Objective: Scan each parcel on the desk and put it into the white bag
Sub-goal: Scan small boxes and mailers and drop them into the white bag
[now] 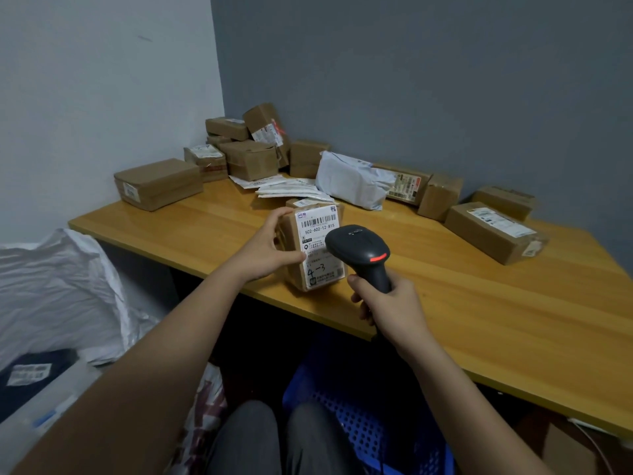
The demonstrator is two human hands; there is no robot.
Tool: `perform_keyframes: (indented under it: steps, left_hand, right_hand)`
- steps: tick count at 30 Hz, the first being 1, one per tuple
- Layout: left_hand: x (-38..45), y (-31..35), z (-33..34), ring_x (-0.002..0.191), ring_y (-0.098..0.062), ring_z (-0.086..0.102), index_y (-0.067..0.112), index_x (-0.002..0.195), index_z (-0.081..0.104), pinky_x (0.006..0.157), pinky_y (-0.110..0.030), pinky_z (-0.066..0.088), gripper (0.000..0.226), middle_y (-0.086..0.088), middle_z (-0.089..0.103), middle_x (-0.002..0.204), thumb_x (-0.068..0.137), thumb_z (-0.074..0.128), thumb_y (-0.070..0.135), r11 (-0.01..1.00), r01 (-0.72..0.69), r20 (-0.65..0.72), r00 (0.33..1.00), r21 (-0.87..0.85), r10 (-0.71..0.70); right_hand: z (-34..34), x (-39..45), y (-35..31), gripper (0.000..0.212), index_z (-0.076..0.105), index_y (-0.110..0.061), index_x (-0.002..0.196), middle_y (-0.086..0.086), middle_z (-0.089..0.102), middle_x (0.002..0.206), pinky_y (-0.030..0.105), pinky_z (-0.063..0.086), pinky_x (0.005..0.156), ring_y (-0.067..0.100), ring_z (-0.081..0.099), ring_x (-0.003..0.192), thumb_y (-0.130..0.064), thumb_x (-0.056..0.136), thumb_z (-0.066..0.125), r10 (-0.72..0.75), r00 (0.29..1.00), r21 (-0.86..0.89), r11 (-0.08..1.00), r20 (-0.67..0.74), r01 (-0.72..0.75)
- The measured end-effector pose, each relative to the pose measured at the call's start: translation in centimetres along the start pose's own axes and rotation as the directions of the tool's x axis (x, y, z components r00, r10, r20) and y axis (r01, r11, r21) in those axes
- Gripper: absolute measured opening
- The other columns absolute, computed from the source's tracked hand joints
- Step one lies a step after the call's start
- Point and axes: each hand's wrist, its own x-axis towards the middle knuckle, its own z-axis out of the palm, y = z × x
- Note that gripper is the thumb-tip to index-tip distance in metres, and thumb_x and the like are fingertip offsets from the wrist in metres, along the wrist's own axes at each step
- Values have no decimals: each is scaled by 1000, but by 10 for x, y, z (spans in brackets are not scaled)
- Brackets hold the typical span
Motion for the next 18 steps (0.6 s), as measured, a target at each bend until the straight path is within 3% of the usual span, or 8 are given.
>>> perform_keyframes:
  steps: [5,8,14,18]
  left_hand:
    - [-3,0,1,134,-22,39,44,134,28,108,-44,40,79,1,41,145,79,76,14,1000,8,1,1000,-26,-8]
    - [-3,1,2,132,-19,36,39,140,26,103,-34,39,81,1,39,146,81,75,13,1000,-1,-3,1000,-18,1]
    - [-4,2,3,136,-24,33,37,143,25,103,-34,35,84,-1,37,149,80,75,13,1000,11,-9,1000,-21,-11]
    - [-3,2,2,138,-24,32,36,144,24,104,-35,35,84,-2,36,150,81,75,13,1000,6,-14,1000,-16,-6]
  right_hand:
    - [3,-4,-5,15,61,-14,78,8,61,68,23,41,45,15,52,49,-21,88,70,-36,999,-46,998,8,37]
    - [5,-8,-6,18,60,-14,76,9,60,66,25,40,46,15,53,49,-23,87,70,-32,999,-87,996,13,33]
    - [4,-12,-8,27,60,-4,81,10,60,66,34,40,53,21,54,54,-28,87,69,10,1000,-103,995,7,-10]
    - [4,-13,-12,20,61,-11,78,5,61,64,32,43,52,18,55,53,-27,87,68,16,1000,-94,995,10,-15]
